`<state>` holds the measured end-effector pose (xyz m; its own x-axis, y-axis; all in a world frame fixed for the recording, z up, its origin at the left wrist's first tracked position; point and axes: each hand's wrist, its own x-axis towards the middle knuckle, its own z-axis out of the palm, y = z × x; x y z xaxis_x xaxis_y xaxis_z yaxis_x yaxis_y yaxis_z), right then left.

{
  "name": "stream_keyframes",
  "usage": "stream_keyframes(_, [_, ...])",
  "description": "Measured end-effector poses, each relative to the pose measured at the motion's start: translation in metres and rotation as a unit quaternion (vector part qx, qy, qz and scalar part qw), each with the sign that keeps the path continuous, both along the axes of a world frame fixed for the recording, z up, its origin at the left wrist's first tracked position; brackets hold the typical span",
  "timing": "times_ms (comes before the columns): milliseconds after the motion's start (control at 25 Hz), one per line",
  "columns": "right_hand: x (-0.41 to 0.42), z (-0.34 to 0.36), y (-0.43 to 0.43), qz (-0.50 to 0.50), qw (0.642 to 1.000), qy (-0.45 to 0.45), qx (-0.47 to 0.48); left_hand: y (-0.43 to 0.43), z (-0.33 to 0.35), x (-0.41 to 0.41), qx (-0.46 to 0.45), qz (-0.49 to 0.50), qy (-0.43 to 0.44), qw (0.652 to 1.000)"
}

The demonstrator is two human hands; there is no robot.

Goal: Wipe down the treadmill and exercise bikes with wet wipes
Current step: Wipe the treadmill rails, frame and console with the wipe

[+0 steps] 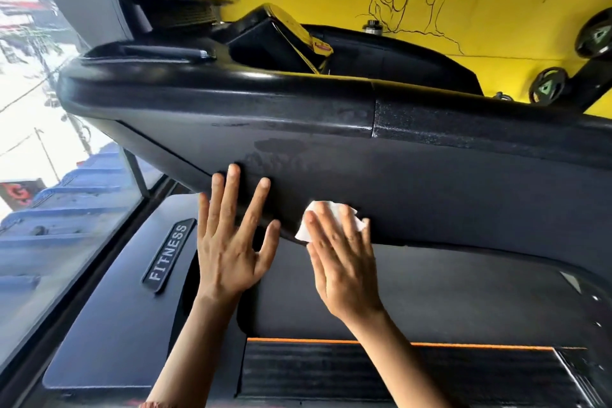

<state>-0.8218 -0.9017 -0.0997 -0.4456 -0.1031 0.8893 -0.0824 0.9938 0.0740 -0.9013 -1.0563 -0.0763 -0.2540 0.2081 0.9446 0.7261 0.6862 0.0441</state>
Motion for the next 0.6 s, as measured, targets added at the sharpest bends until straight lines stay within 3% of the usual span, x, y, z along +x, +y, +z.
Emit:
stream_keyframes(160, [-0.018, 0.065, 0.0, 0.006, 0.999, 0.035, 0.041, 0.0, 0.014, -0.002, 0.016, -0.001, -0.003, 1.0])
stream_keyframes(360, [-0.003, 0.052, 0.024, -0.053, 0.991, 0.091, -0.079, 0.009, 0.025, -0.002, 0.035, -0.003, -0.002, 0.999])
stream_keyframes(480, [-0.013, 0.061, 0.008, -0.007, 0.998, 0.056, 0.003, 0.016, 0.025, -0.001, 0.036, -0.001, 0.012, 0.999])
stream_keyframes(600, [-0.008, 0.073, 0.03, -0.053, 0.996, 0.075, 0.022, 0.021, 0.024, 0.001, 0.037, -0.004, 0.024, 0.999])
